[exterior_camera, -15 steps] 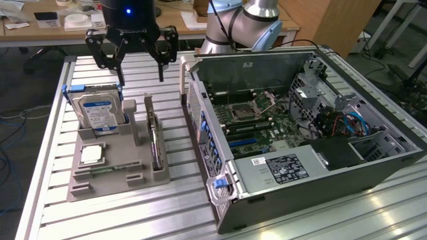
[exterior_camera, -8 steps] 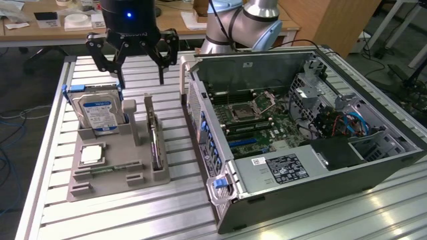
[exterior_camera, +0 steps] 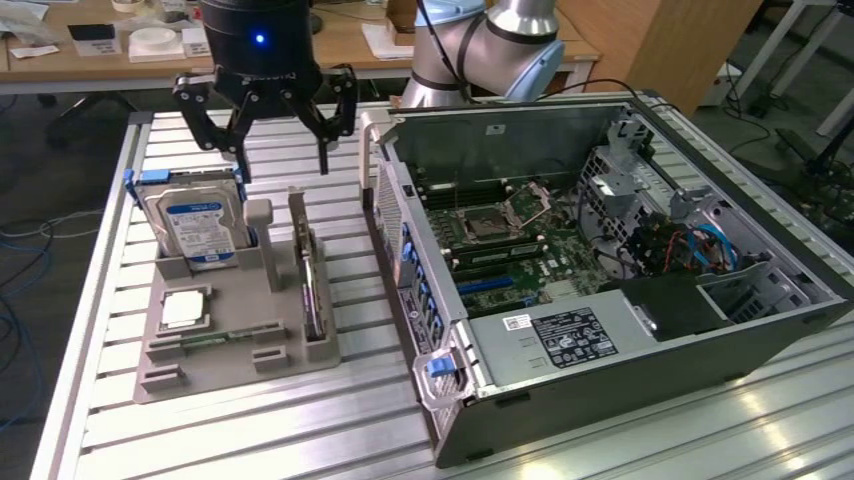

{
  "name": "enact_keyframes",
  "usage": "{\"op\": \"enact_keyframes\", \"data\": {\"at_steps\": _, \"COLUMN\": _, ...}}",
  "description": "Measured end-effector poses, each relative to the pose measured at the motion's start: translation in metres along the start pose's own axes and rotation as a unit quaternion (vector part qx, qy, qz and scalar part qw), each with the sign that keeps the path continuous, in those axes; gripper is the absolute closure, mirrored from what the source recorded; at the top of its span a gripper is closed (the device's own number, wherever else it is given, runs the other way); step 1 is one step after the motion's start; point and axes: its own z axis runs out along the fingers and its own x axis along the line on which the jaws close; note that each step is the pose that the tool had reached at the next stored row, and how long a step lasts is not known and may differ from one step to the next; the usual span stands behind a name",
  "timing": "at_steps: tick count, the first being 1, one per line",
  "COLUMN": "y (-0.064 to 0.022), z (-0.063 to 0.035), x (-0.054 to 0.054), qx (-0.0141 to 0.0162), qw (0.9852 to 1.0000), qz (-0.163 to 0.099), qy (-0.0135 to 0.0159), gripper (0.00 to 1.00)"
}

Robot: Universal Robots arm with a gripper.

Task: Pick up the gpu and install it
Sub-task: 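Pick up the gpu and move the gpu toward the slot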

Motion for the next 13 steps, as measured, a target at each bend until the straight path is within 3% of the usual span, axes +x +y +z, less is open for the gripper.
{"op": "enact_keyframes", "data": {"at_steps": 13, "y": -0.0055, "z": 0.0085, "x": 0.0002, "qx": -0.0006, "qw": 1.0, "qz": 0.0, "qy": 0.0001, "gripper": 0.24}}
